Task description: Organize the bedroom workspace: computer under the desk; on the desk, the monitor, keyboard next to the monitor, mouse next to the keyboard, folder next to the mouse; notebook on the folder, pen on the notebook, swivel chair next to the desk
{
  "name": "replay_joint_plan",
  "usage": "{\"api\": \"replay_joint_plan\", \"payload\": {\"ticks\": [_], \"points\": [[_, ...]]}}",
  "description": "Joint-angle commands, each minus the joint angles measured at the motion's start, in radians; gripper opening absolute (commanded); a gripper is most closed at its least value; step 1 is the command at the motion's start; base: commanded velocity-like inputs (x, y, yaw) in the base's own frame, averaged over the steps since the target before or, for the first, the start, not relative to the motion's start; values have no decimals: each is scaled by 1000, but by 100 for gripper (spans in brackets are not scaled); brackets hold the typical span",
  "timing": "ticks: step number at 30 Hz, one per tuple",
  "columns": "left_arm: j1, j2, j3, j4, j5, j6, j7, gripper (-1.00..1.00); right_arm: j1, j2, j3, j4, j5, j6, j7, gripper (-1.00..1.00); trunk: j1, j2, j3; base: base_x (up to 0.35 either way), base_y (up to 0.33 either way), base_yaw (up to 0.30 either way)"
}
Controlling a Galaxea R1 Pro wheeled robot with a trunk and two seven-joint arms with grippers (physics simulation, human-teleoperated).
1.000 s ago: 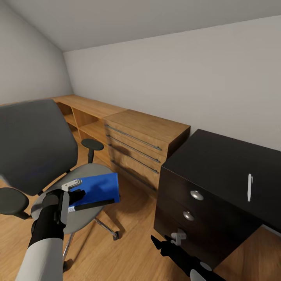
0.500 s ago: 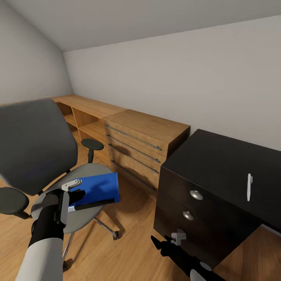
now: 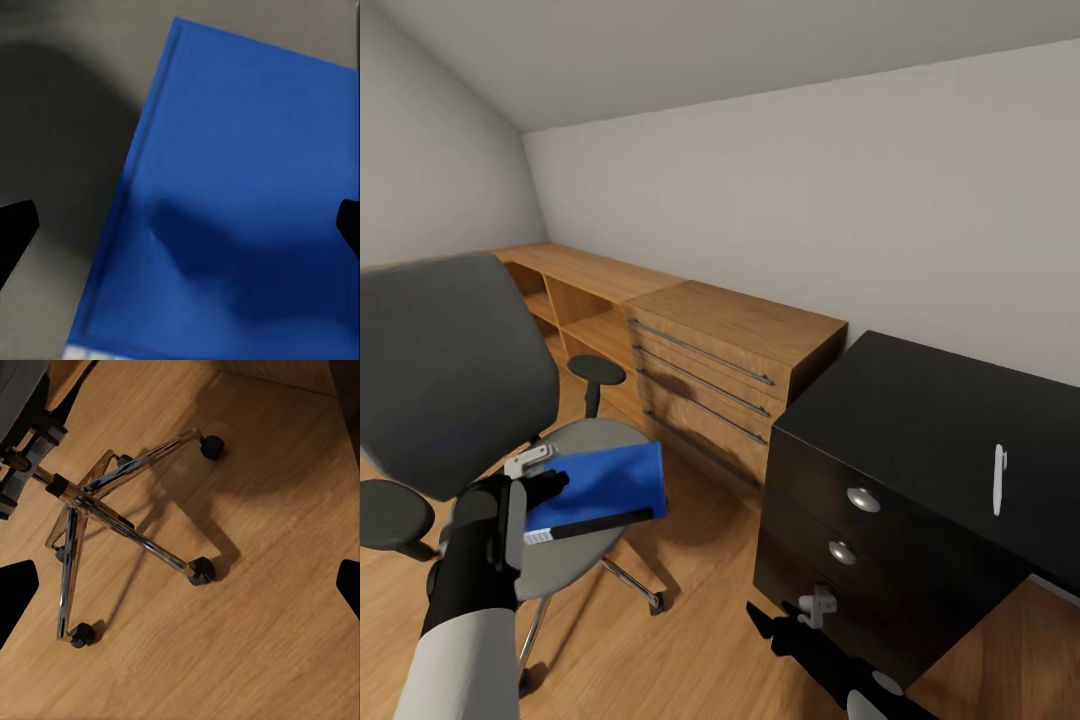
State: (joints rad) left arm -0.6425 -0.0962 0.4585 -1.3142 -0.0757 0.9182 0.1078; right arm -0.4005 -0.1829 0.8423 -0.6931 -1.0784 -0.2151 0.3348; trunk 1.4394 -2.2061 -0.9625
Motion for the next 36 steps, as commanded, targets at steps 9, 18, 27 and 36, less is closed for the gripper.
{"api": "replay_joint_plan", "payload": {"ticks": [9,18,27,36], "points": [[-1,-4,-1,-46,-14,10,-4,100,-2,-1,9,-3,56,-8,2,100,0,0,-1,0,0,0],[-2,-7,0,-46,-53,32,-4,100,-2,-1,9,-2,68,-7,2,100,0,0,-1,0,0,0],[-1,-7,-3,-47,-74,63,-5,100,-2,-1,9,-2,69,-9,3,100,-35,63,27,0,0,0],[-1,-7,-2,-49,-124,81,-7,100,-2,-1,8,-1,69,-8,10,100,-69,126,55,0,0,0]]}}
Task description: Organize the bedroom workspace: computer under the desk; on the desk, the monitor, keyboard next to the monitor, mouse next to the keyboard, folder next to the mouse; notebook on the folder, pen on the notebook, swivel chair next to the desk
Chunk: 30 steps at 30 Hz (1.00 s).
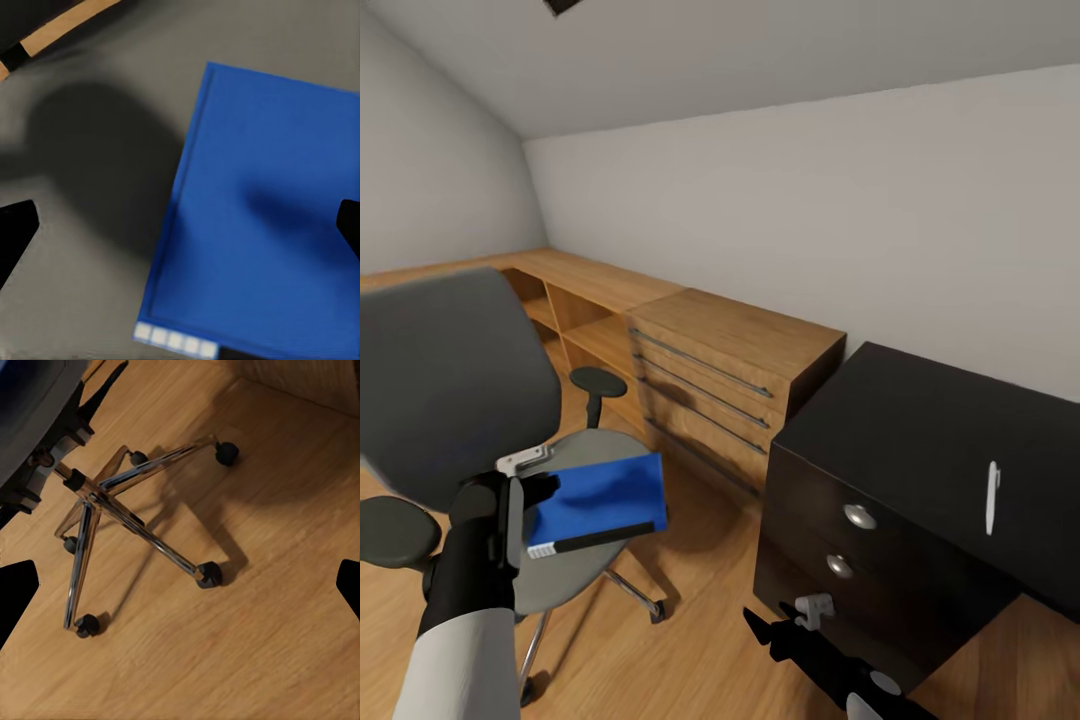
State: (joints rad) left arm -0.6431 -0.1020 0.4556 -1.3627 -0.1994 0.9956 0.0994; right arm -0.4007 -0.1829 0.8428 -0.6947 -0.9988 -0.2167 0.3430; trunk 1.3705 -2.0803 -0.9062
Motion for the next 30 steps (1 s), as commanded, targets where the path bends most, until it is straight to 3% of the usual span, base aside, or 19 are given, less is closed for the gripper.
{"api": "replay_joint_plan", "payload": {"ticks": [1,8,19,23,30], "points": [[-1,-1,1,-1,-9,7,1,100,-2,-1,7,0,-11,-6,3,100,-4,7,2,0,0,0],[-1,-1,1,-2,-62,19,-6,100,-2,-2,4,0,-13,-5,30,100,-31,56,24,0,0,0],[0,-1,1,-43,-78,23,-10,100,-2,-1,6,1,-14,-4,39,100,-73,133,59,0,0,0],[-1,-1,1,-81,-101,24,-14,100,-2,5,6,1,-13,-4,38,100,-88,161,71,0,0,0],[0,-1,4,-106,-139,25,-105,100,-1,15,5,2,-12,-4,39,100,-115,210,93,0,0,0]]}}
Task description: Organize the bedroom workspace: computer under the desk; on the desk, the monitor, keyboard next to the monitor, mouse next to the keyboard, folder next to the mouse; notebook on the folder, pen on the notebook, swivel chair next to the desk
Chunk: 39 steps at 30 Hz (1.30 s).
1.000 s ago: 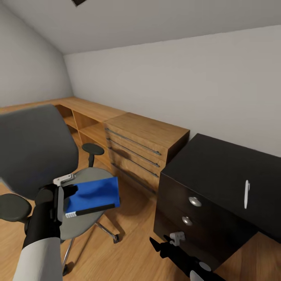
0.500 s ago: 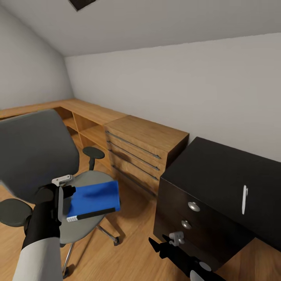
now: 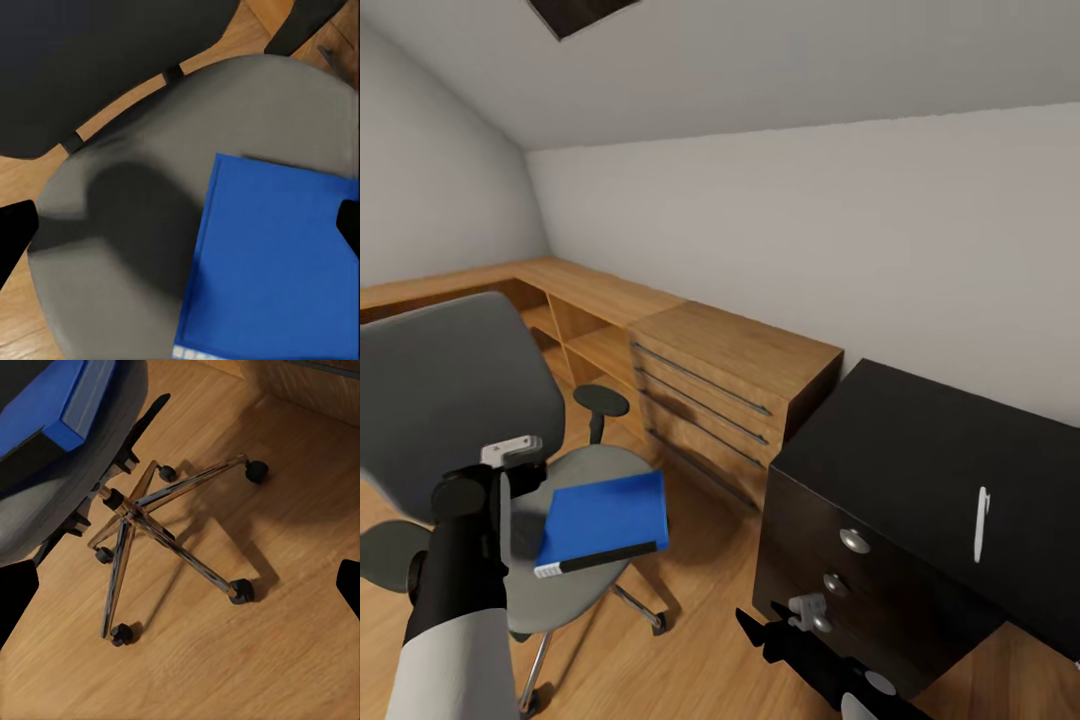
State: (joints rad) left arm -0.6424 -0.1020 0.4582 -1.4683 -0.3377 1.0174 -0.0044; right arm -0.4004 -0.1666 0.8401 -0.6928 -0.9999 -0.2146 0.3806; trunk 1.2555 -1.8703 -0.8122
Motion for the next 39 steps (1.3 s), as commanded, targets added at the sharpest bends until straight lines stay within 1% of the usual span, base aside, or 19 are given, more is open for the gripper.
{"api": "replay_joint_plan", "payload": {"ticks": [1,4,5,7,8,10,11,13,14,15,16,19,20,21,24,27,31,37,39], "points": [[-1,0,4,-7,-8,4,-36,100,-2,0,8,1,-10,-6,1,100,-4,7,2,0,0,0],[-1,2,6,-17,-26,5,-89,100,-2,1,8,4,-10,-6,2,100,-16,28,12,0,0,0],[-1,3,8,-22,-39,6,-124,100,-2,2,8,9,-10,-7,2,100,-19,35,15,0,0,0],[-1,5,12,-28,-52,7,-163,100,-2,2,9,14,-10,-7,2,100,-27,49,21,0,0,0],[-1,5,23,-38,-65,8,-208,100,-2,5,9,19,-9,-7,3,100,-31,56,24,0,0,0],[-1,6,37,-51,-81,8,-260,100,-2,9,9,22,-9,-7,3,100,-39,70,31,0,0,0],[-1,6,53,-62,-104,8,-319,100,-2,14,8,25,-8,-8,3,100,-42,77,34,0,0,0],[-1,8,69,-71,-133,9,-386,100,-2,17,8,28,-8,-8,3,100,-50,91,40,0,0,0],[-1,13,83,-76,-162,9,-461,100,-2,19,8,32,-8,-8,3,100,-54,98,43,0,0,0],[-1,17,90,-78,-176,9,-503,100,-2,20,8,35,-8,-8,3,100,-58,105,46,0,0,0],[-2,28,103,-81,-199,9,-595,100,-2,21,8,38,-7,-8,3,100,-62,112,49,0,0,0],[-1,46,132,-82,-220,9,-738,100,-2,23,8,42,-7,-8,3,100,-73,133,59,0,0,0],[-1,57,156,-83,-228,8,-814,100,-2,23,8,43,-7,-8,3,100,-77,140,62,0,0,0],[-1,63,168,-83,-231,8,-844,100,-2,23,8,44,-7,-8,3,100,-81,147,65,0,0,0],[-1,76,208,-81,-237,8,-919,100,-2,24,8,45,-6,-8,3,100,-92,168,74,0,0,0],[-1,83,235,-79,-239,7,-969,100,-2,25,9,50,-6,-8,2,100,-104,189,82,0,0,34],[-1,86,253,-77,-241,7,-1013,100,-2,33,9,61,-6,-9,2,100,-119,217,91,0,0,111],[-1,91,263,-77,-242,7,-1032,100,-2,46,8,70,-5,-9,2,100,-142,259,102,0,0,166],[-1,92,266,-77,-242,7,-1034,100,-2,47,8,72,-5,-9,1,100,-142,259,100,0,0,209]]}}
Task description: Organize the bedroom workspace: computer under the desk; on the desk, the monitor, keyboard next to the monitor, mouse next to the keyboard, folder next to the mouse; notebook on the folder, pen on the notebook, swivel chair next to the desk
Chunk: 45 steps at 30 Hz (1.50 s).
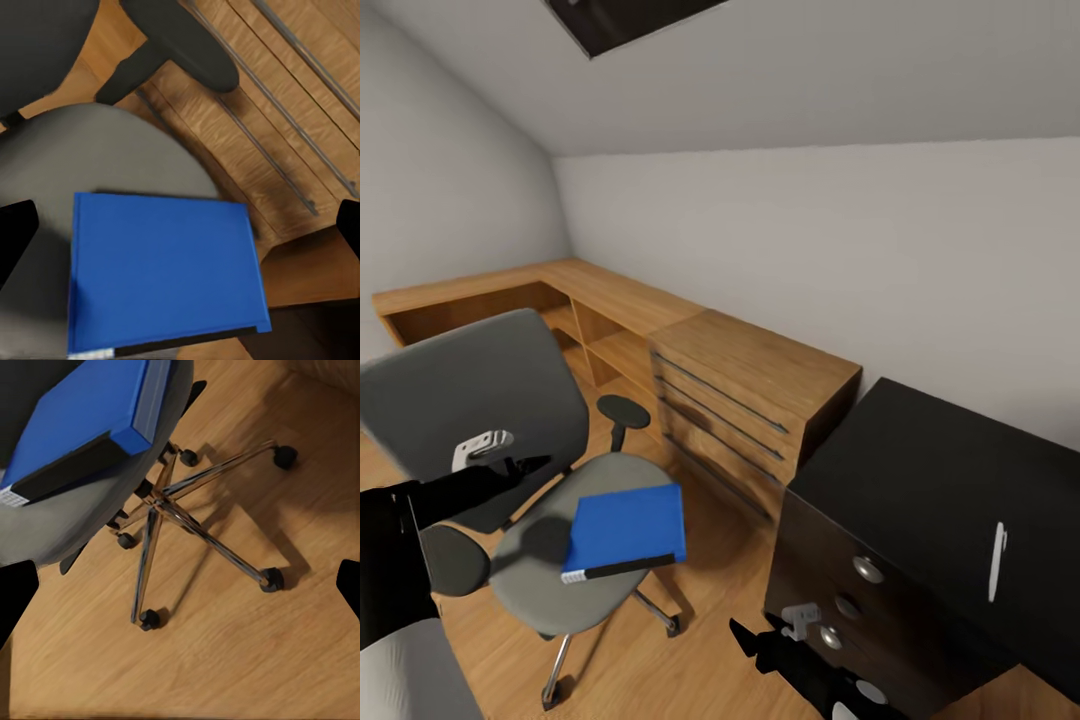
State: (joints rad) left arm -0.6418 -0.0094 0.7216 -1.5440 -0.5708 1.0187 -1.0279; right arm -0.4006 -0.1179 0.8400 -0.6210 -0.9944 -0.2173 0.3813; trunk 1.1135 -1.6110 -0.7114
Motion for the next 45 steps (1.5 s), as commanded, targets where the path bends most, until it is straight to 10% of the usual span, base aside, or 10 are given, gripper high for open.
{"api": "replay_joint_plan", "payload": {"ticks": [1,45], "points": [[-2,-1,6,-1,-10,6,-12,100,-1,0,8,3,-10,-7,1,100,0,-1,-2,0,0,227],[-2,-3,56,-1,-27,6,-13,100,-2,1,7,23,-12,-50,1,100,0,-1,-26,0,0,268]]}}
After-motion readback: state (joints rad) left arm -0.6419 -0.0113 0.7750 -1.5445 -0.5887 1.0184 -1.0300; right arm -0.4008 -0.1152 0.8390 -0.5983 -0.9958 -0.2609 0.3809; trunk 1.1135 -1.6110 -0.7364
